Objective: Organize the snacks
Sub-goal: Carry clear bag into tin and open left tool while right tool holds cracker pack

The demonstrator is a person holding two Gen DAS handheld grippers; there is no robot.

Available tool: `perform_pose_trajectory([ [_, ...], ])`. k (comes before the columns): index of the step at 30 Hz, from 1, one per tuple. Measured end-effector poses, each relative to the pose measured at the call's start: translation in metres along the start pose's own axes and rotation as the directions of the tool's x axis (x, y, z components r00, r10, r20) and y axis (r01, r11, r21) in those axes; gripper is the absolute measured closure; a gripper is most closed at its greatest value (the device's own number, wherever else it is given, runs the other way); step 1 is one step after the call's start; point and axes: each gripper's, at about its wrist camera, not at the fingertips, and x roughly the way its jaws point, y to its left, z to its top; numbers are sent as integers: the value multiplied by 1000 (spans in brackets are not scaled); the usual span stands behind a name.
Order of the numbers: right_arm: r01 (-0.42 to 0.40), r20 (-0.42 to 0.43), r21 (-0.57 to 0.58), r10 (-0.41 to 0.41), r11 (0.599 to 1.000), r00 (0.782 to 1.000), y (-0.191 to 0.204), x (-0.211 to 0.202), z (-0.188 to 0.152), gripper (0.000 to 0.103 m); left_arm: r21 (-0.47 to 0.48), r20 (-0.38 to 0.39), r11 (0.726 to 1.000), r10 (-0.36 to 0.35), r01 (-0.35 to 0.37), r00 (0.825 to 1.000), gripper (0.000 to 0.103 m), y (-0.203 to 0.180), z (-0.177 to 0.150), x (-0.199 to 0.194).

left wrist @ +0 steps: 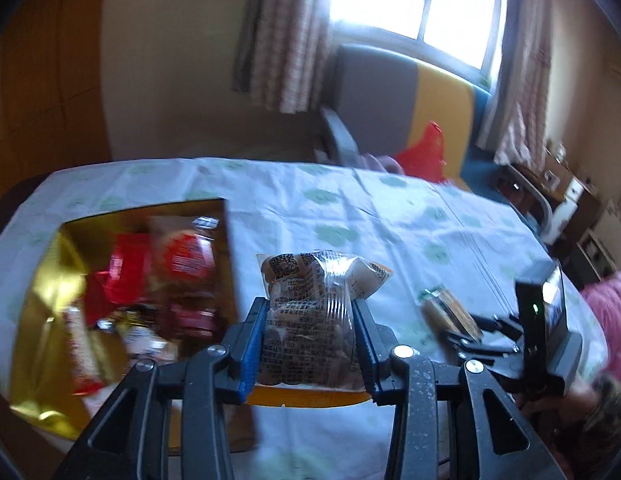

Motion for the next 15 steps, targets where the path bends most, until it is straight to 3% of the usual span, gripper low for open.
perform_pose_trajectory([
  [3, 12, 16, -1, -12, 1000, 1000, 2, -1, -3, 54, -65, 11, 992, 111, -110, 994, 61, 37, 4, -12],
  [8, 37, 39, 8, -37, 999, 999, 5, -2, -6, 55, -163, -7, 946, 281, -279, 960, 61, 101, -4, -30],
  [15, 49, 53, 6, -49, 999, 997, 6, -3, -7, 55, -222, -45, 905, 363, -364, 931, 61, 137, -28, -38],
])
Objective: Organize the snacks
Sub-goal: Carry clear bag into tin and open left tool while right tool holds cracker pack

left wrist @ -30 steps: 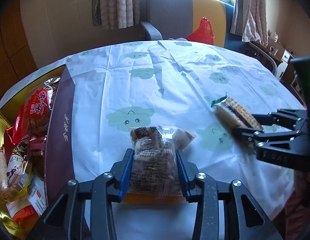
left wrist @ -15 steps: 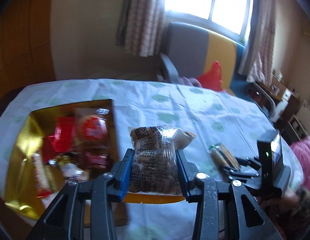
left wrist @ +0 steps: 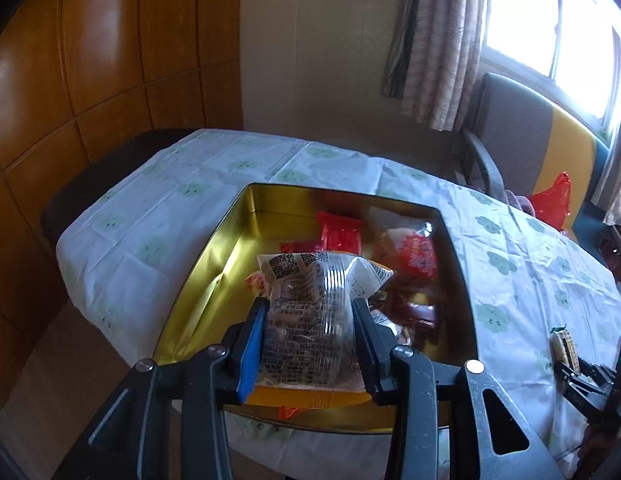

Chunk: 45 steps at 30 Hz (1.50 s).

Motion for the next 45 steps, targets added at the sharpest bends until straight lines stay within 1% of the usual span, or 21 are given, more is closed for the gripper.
perform_pose_trajectory([
  [4, 1, 3, 4, -1, 1000, 1000, 0, 0, 0, 55, -3, -14, 1000, 5, -6, 1000, 61, 4, -6, 7],
  [10, 7, 3, 5, -7, 1000, 1000, 1, 0, 0, 55, 18, -19, 1000, -4, 4, 1000, 61, -5, -6, 10],
  [21, 8, 12, 7, -8, 1000, 1000, 1, -1, -1, 55, 58, -12, 998, -6, 6, 1000, 61, -20, -3, 9],
  [30, 5, 18, 8, -6, 1000, 1000, 0, -2, -2, 55, 82, -27, 996, -21, 24, 999, 61, -28, 4, 17],
  [32, 5, 20, 9, -5, 1000, 1000, 0, -2, -2, 55, 72, -43, 997, -40, 43, 998, 61, -28, 7, 21],
  [35, 5, 20, 10, -6, 1000, 1000, 0, -2, -2, 55, 37, -91, 995, -90, 94, 992, 61, -25, 14, 32],
  [37, 5, 21, 9, -5, 1000, 1000, 0, -2, -2, 55, -8, -129, 990, -138, 138, 982, 61, -22, 23, 42],
  [42, 5, 24, 12, -5, 1000, 1000, 0, -3, -2, 55, -88, -168, 975, -214, 202, 962, 61, -16, 52, 68],
  [43, 6, 24, 13, -6, 1000, 1000, 0, -3, -2, 55, -90, -175, 973, -227, 214, 958, 61, -17, 57, 74],
  [45, 6, 25, 14, -6, 1000, 1000, 0, -3, -1, 55, -88, -185, 976, -213, 200, 959, 61, -20, 66, 89],
])
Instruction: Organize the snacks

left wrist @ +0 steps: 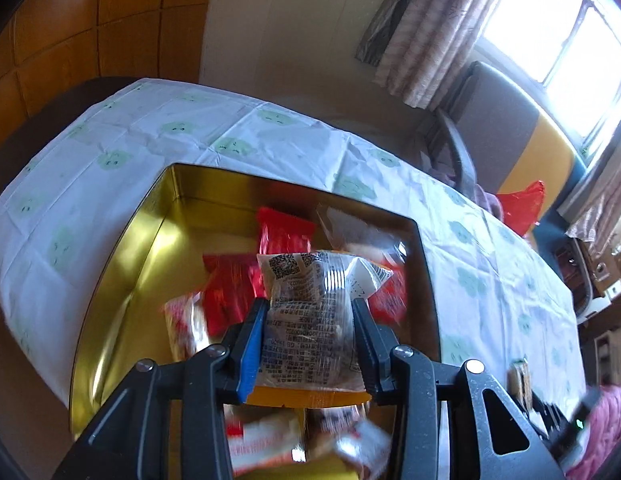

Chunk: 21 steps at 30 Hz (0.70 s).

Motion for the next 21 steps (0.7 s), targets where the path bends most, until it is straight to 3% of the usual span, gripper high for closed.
perform_pose_trajectory([
  [5, 2, -2, -1, -2, 1000, 1000, 0, 0, 0, 55, 5, -70, 999, 44, -44, 997, 61, 1, 24, 51],
  [8, 2, -2, 0, -2, 1000, 1000, 0, -1, 0, 55, -4, -98, 991, 135, -136, 986, 61, 12, 32, 77],
  [11, 1, 0, 1, -1, 1000, 1000, 1, -1, 0, 55, -22, -116, 988, 152, -155, 982, 57, 23, 31, 83],
  [13, 2, -3, -1, -2, 1000, 1000, 0, 0, 0, 55, -1, -77, 983, 181, -181, 981, 56, 22, 29, 73],
  [17, 2, -3, 1, -2, 1000, 1000, 0, 0, 0, 55, 10, 10, 977, 212, -212, 977, 36, 17, 18, 45],
  [21, 7, -6, 3, -7, 1000, 1000, 1, 0, 0, 55, 19, 83, 970, 239, -242, 967, 35, 7, 3, 18],
])
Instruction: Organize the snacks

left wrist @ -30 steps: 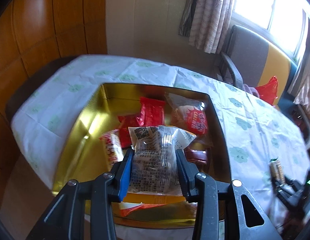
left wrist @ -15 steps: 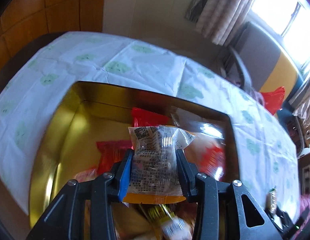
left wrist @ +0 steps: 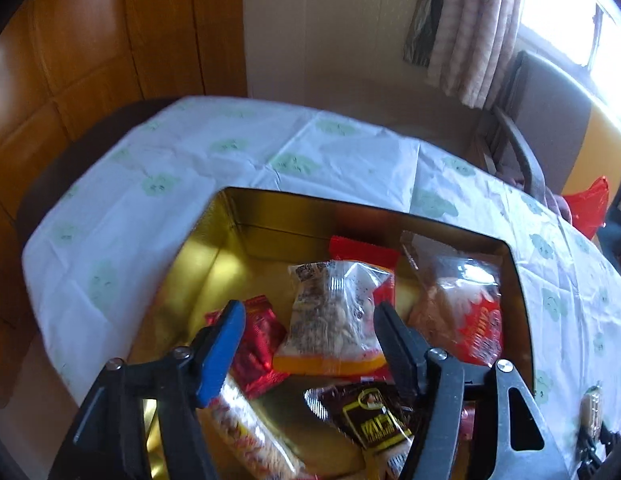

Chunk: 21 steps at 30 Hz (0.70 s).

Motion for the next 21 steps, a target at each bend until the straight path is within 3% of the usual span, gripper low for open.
perform_pose_trajectory([
  [9, 18, -3, 5, -18, 1000, 1000, 3, 0, -1, 55, 22, 90, 1000, -9, 7, 996, 35, -6, -26, -50],
  [21, 36, -21, 4, -35, 999, 999, 5, 1, 1, 55, 53, 117, 998, -27, 21, 993, 35, -1, -67, -85],
])
